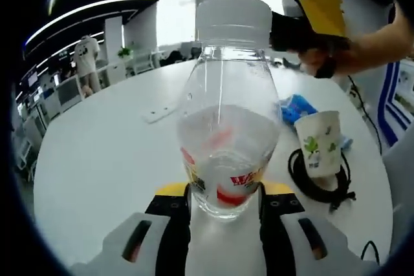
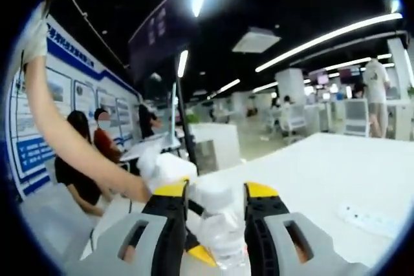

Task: Arrange the tabletop items into an orderly group along one side of the table until the central work area is clear of visible clutter.

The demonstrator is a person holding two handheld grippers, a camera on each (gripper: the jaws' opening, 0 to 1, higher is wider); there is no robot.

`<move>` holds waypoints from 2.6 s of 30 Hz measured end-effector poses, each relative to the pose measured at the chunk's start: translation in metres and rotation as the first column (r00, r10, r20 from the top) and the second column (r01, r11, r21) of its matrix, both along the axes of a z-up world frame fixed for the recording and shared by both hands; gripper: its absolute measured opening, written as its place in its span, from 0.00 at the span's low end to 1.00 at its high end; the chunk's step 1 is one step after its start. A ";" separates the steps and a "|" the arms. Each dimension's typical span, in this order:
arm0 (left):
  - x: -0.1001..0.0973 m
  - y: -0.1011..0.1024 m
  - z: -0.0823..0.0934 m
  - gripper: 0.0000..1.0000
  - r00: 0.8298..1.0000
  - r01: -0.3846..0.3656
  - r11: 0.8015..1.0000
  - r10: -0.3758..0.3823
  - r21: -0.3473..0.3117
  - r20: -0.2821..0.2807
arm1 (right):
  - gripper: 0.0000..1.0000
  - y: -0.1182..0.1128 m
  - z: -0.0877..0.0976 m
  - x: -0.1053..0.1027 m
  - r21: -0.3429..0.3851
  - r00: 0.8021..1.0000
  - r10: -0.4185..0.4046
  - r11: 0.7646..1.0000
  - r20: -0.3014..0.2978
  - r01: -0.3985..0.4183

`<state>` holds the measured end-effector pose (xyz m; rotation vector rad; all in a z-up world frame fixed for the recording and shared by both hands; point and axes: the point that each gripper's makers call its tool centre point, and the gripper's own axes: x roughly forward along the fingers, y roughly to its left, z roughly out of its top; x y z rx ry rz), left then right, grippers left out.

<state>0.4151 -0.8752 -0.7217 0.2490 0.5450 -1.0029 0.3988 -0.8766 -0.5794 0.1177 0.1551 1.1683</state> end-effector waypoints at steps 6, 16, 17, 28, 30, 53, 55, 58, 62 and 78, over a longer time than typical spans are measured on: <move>0.001 0.001 0.000 0.39 0.999 -0.053 0.999 0.053 0.003 0.008 | 0.30 -0.018 0.003 -0.012 -0.005 0.999 -0.049 0.999 -0.010 0.049; 0.001 0.012 0.006 0.52 0.991 -0.137 0.991 0.137 0.000 -0.005 | 0.35 -0.044 0.008 -0.022 -0.017 0.990 -0.118 0.993 -0.072 0.117; 0.000 0.013 0.005 0.57 0.990 -0.142 0.990 0.142 -0.002 -0.013 | 0.38 -0.047 0.010 -0.023 -0.013 0.989 -0.124 0.992 -0.079 0.124; -0.041 0.049 0.041 0.94 0.966 -0.258 0.961 0.256 -0.096 -0.028 | 0.57 -0.096 0.009 -0.056 -0.078 0.975 -0.196 0.979 -0.108 0.188; -0.048 0.057 0.049 0.96 0.959 -0.284 0.953 0.284 -0.108 -0.020 | 0.61 -0.107 0.008 -0.062 -0.095 0.970 -0.216 0.974 -0.108 0.206; -0.115 0.076 0.102 0.94 0.953 -0.297 0.953 0.300 -0.063 0.044 | 0.72 -0.213 -0.008 -0.137 -0.172 0.910 -0.389 0.915 -0.144 0.364; -0.120 0.078 0.101 0.93 0.955 -0.293 0.955 0.295 -0.043 0.041 | 0.72 -0.220 -0.010 -0.144 -0.174 0.904 -0.400 0.911 -0.150 0.374; -0.127 0.079 0.105 0.94 0.953 -0.300 0.953 0.302 -0.046 0.033 | 0.72 -0.229 -0.012 -0.154 -0.184 0.900 -0.408 0.907 -0.153 0.380; -0.133 0.081 0.110 0.94 0.949 -0.310 0.949 0.312 -0.050 0.035 | 0.72 -0.246 -0.013 -0.165 -0.182 0.887 -0.433 0.896 -0.159 0.404; -0.149 0.072 0.112 0.91 0.956 -0.290 0.957 0.291 -0.027 0.021 | 0.72 -0.284 -0.014 -0.195 -0.195 0.845 -0.505 0.859 -0.174 0.474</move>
